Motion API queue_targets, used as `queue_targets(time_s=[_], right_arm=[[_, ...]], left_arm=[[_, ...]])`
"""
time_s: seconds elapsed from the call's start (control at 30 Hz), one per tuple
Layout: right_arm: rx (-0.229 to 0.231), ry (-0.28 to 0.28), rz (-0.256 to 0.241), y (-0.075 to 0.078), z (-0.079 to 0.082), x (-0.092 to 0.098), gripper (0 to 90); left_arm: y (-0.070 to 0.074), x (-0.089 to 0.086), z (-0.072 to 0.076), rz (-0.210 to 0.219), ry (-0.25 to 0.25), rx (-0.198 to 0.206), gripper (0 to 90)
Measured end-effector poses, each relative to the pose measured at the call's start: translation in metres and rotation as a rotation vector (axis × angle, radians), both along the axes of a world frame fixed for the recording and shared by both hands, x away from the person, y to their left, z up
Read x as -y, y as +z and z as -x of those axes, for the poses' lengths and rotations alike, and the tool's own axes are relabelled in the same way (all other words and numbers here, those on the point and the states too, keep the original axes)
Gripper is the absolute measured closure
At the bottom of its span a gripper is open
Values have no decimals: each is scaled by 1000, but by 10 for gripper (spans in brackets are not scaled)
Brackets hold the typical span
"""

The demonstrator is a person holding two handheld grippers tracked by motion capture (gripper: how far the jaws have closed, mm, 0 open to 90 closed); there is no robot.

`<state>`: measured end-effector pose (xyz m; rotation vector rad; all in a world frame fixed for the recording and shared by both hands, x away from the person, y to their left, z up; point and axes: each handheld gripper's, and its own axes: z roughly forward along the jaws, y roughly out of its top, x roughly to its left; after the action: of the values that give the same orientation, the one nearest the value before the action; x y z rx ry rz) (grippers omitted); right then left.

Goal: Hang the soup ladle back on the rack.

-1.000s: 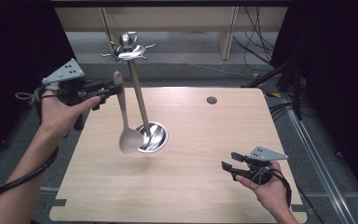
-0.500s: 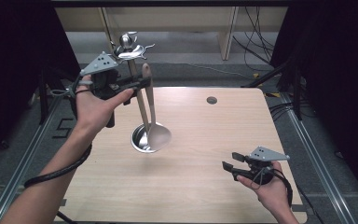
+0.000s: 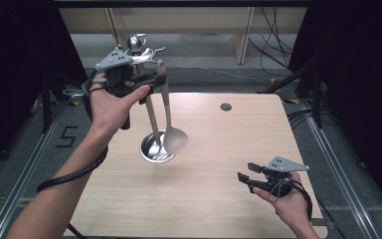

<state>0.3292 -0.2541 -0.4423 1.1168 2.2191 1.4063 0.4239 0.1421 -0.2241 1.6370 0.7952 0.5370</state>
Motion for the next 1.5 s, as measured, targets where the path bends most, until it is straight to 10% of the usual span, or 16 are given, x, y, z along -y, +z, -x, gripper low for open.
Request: queue_targets(time_s=[0.77,1.5], right_arm=[[18,-4,25,-1,-1,1,441],[2,-3,13,-1,0,2,439]], left_arm=[[-6,-7,-5,55,69,-24,730],[-22,-26,31,-50,106,180,470]])
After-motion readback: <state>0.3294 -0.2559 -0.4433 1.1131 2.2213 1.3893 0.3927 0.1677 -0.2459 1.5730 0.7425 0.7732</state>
